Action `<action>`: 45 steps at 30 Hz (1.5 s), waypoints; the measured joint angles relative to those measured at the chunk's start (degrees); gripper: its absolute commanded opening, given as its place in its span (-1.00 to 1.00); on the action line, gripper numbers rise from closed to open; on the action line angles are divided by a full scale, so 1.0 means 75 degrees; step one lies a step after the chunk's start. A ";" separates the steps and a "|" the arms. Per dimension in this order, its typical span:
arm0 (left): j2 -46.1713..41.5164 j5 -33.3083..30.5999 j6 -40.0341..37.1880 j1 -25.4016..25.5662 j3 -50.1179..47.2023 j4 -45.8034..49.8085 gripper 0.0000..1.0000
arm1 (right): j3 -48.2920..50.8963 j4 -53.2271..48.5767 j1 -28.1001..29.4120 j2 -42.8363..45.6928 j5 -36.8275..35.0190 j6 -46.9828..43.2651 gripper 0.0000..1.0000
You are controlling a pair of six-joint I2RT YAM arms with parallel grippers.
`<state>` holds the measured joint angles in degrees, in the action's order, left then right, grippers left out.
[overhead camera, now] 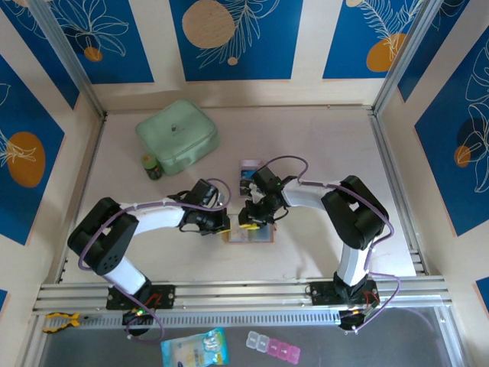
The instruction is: Take the credit cards out of the card holder
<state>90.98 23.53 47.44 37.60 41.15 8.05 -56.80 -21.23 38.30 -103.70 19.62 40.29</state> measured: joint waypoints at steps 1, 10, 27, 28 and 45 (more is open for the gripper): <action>0.0000 0.0003 0.0000 -0.0003 -0.0015 -0.0020 -0.97 | -0.0026 -0.0079 0.0000 0.0000 -0.0047 -0.0032 -0.44; -0.0003 0.0052 -0.0003 -0.0035 -0.0067 -0.0105 -0.96 | -0.0122 -0.0455 0.0026 0.0108 -0.0396 -0.0262 -0.44; -0.0023 0.0143 -0.0149 -0.0061 0.0268 0.0306 -0.98 | 0.0023 -0.0519 -0.0090 0.0670 -0.0370 -0.0318 -0.44; -0.0023 0.0169 -0.0146 -0.0061 0.0303 0.0309 -0.98 | 0.0047 -0.0522 -0.0125 0.0670 -0.0367 -0.0318 -0.44; 0.0399 0.0431 -0.0117 0.0047 0.0385 -0.0044 -1.00 | 0.0099 -0.0443 -0.0224 0.0653 -0.0245 -0.0318 -0.44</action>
<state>93.97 26.76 46.57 37.95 44.03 7.73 -56.05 -24.56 36.62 -98.80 17.78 37.91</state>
